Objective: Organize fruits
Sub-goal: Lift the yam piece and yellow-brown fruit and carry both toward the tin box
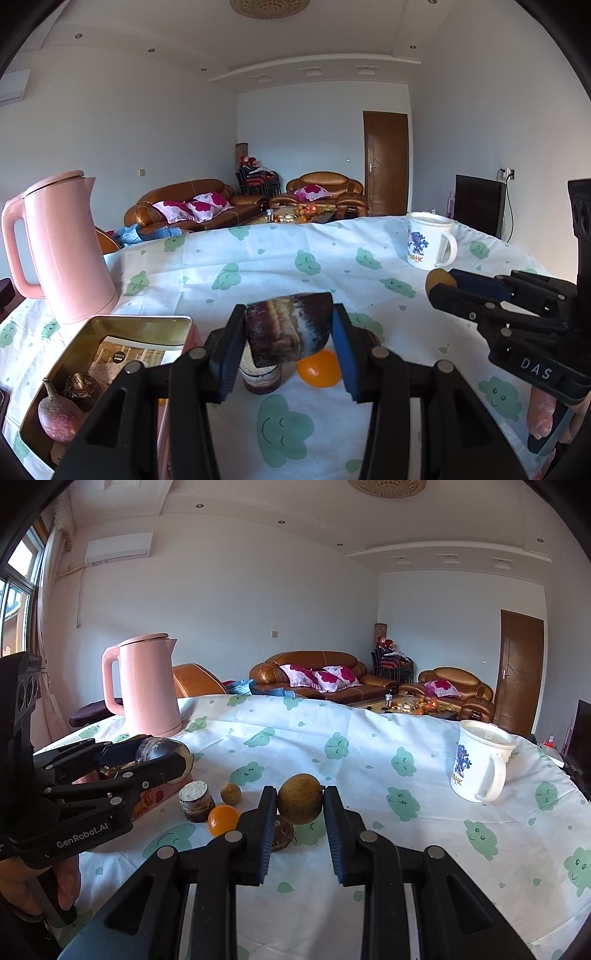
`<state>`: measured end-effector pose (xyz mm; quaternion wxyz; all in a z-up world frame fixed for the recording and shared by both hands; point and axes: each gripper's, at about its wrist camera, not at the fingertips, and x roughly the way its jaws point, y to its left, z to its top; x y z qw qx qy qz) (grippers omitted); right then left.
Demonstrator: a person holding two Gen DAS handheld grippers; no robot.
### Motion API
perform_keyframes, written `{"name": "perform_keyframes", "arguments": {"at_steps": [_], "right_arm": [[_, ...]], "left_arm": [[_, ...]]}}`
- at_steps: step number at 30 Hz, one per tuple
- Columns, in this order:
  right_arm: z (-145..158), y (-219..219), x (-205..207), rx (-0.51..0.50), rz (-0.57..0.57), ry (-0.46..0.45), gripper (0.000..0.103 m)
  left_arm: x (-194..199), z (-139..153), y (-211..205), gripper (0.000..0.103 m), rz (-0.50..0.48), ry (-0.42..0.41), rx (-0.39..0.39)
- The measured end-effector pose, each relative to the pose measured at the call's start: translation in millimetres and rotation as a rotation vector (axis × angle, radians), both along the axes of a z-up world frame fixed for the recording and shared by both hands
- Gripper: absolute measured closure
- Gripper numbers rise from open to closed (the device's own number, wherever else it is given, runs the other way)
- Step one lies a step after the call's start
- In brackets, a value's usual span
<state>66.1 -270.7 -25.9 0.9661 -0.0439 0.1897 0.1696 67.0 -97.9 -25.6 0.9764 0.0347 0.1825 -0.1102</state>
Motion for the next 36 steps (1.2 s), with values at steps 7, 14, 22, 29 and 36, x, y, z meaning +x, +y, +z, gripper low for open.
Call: {"name": "perform_keyframes", "arguments": {"at_steps": [7, 14, 22, 29, 36], "right_arm": [[1.8, -0.6, -7.3, 0.003, -0.01, -0.034, 0.076], [3.4, -0.3, -11.4, 0.003, -0.019, -0.062, 0.076], [5.1, -1.4, -18.9, 0.006, -0.028, -0.102, 0.076], [6.9, 3.7, -25.1, -0.007, -0.026, -0.124, 0.076], [7.0, 14.6, -27.4, -0.015, 0.0, -0.126, 0.075]], "left_arm": [[-5.2, 1.9, -0.8, 0.056, 0.008, -0.028, 0.008], [-10.1, 3.7, -2.3, 0.056, 0.015, -0.054, 0.018], [-17.0, 5.9, -4.0, 0.056, 0.025, -0.086, 0.03], [-19.4, 6.6, -3.2, 0.056, 0.03, -0.087, 0.029], [-20.5, 7.1, 1.4, 0.056, 0.03, -0.075, 0.019]]}}
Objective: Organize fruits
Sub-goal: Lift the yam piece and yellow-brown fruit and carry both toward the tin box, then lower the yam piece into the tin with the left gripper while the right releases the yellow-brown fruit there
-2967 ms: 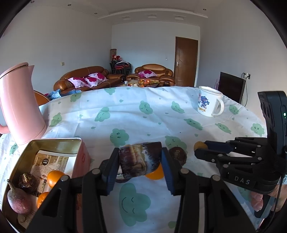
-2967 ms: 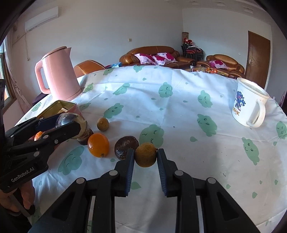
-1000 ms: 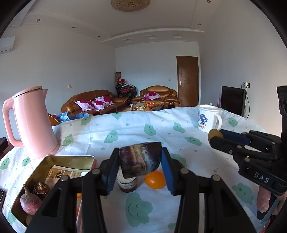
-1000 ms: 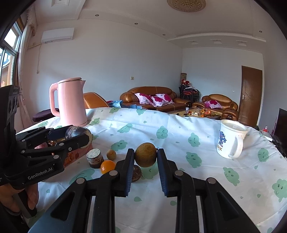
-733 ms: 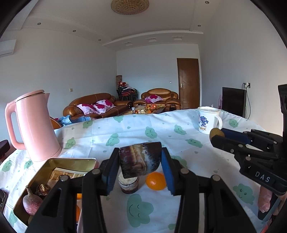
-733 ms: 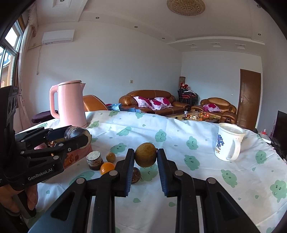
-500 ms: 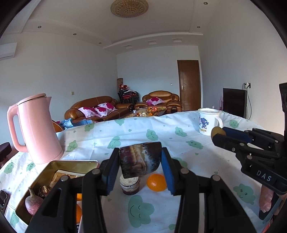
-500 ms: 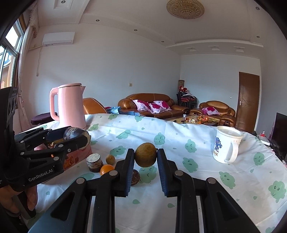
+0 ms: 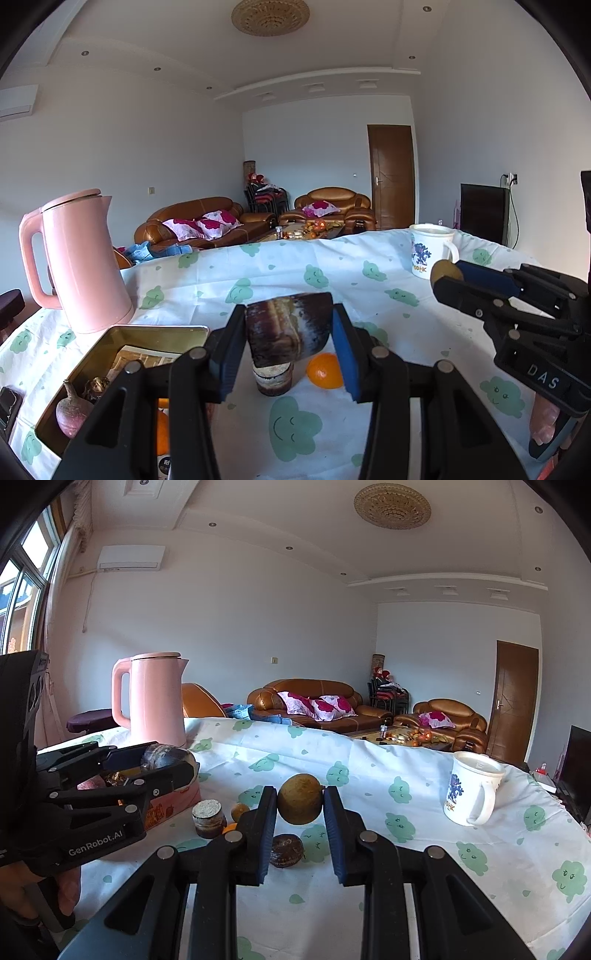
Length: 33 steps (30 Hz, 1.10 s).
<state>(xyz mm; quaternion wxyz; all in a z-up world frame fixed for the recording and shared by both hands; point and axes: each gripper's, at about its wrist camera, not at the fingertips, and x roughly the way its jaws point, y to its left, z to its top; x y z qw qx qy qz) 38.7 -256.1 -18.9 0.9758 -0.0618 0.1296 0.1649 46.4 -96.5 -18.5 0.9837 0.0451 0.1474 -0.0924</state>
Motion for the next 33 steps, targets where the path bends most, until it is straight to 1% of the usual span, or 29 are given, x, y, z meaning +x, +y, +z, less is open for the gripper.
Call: {"name": "perform_keyframes", "arguments": {"at_steps": [9, 33], "right_arm": [[-1.2, 17.7, -1.6, -0.014, 0.034, 0.006, 0.075], [-0.5, 78.4, -2.7, -0.065, 0.166, 0.024, 0.075]], "left_arm": [[-1.6, -1.0, 9.0, 0.056, 0.007, 0.009, -0.012], [-7.5, -2.9, 60.4, 0.056, 0.091, 0.036, -0.065]]}}
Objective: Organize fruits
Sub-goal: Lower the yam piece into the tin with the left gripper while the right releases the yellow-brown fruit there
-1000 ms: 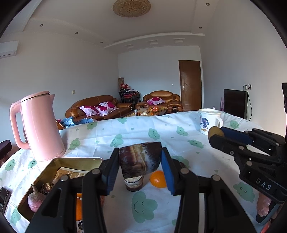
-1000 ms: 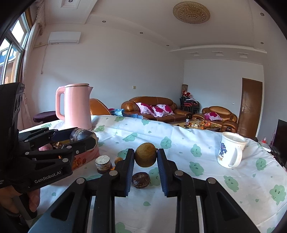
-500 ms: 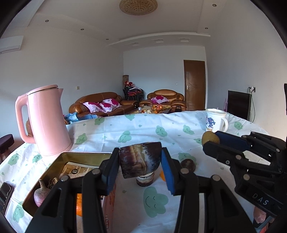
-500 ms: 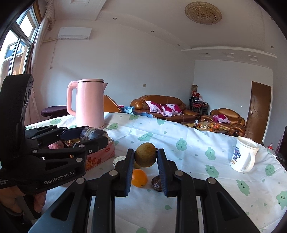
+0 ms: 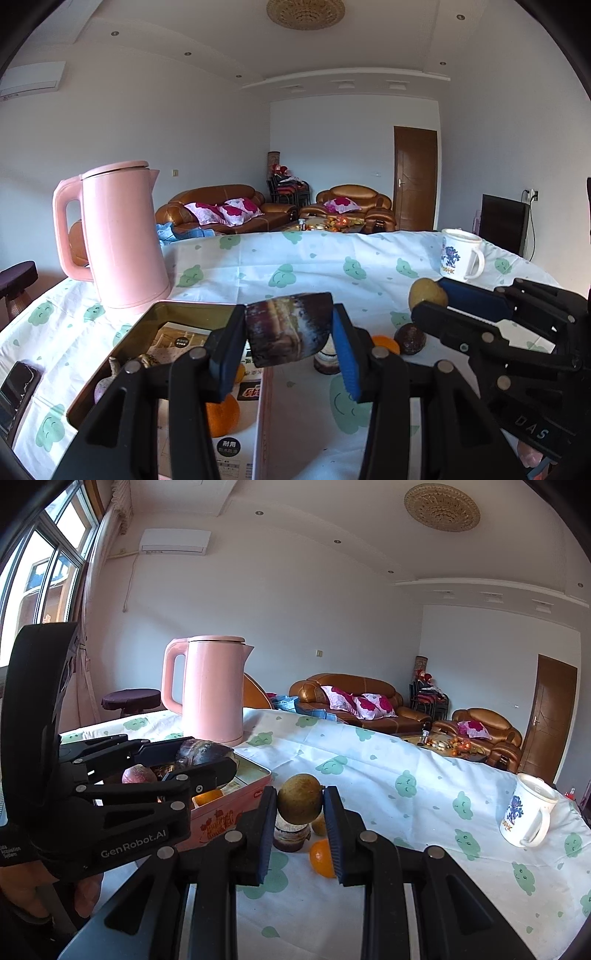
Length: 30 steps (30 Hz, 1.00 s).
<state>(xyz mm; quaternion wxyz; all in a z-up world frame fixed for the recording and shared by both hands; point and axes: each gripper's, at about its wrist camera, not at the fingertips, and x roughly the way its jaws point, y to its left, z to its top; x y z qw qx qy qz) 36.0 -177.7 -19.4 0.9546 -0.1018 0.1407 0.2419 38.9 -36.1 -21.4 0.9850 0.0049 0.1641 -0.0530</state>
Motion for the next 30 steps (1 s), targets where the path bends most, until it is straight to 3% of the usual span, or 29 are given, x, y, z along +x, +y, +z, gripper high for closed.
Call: {"name": "perform_keyframes", "arguments": {"at_steps": [30], "right_arm": [[3.0, 62.5, -0.8, -0.039, 0.138, 0.008, 0.075]], "left_arm": [[-5.8, -4.9, 73.0, 0.056, 0.138, 0.053, -0.045]]}}
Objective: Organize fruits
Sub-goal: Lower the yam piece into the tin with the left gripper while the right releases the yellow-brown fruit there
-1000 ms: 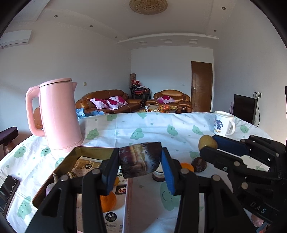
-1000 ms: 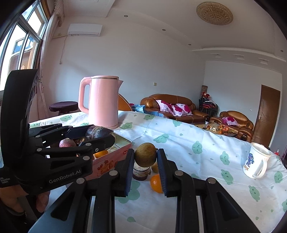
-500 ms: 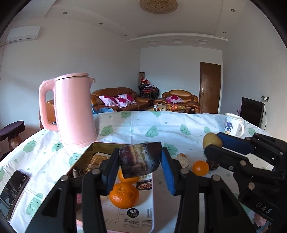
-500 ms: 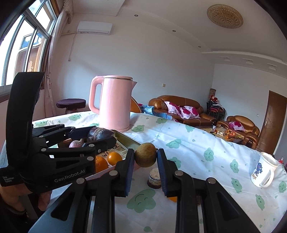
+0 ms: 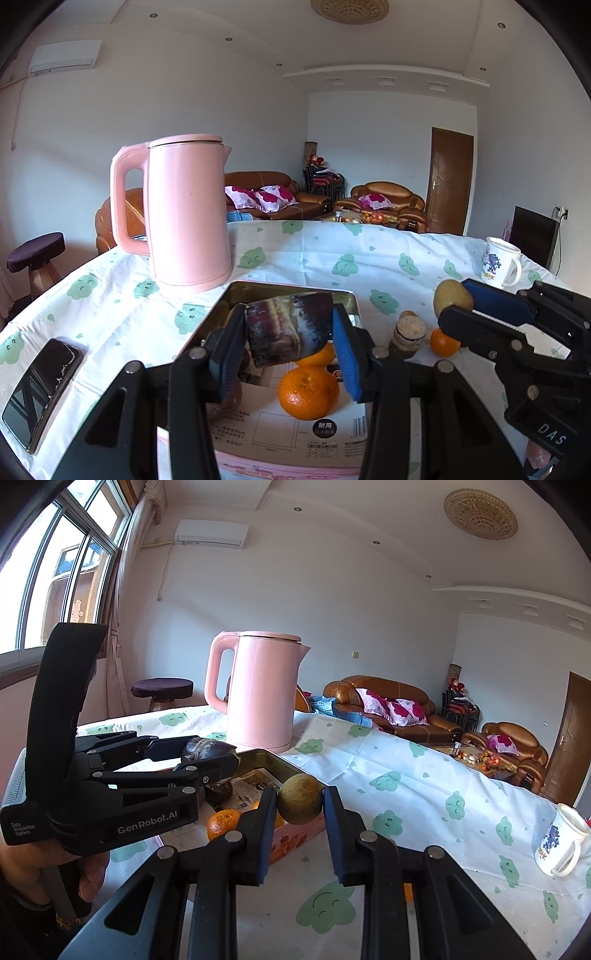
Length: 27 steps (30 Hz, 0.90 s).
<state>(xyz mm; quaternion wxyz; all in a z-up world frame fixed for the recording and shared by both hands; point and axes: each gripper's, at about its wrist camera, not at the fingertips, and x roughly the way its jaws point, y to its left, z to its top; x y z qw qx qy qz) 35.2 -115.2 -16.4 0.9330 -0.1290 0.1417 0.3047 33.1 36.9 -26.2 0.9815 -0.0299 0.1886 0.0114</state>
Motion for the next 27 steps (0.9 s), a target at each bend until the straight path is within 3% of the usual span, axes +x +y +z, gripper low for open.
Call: {"name": "perform_keyframes", "arguments": {"at_steps": [27], "right_arm": [[-17.3, 55.0, 9.1, -0.041, 0.107, 0.077, 0.075]], "left_arm": [[6.2, -7.0, 33.7, 0.056, 0.032, 0.084, -0.04]]}}
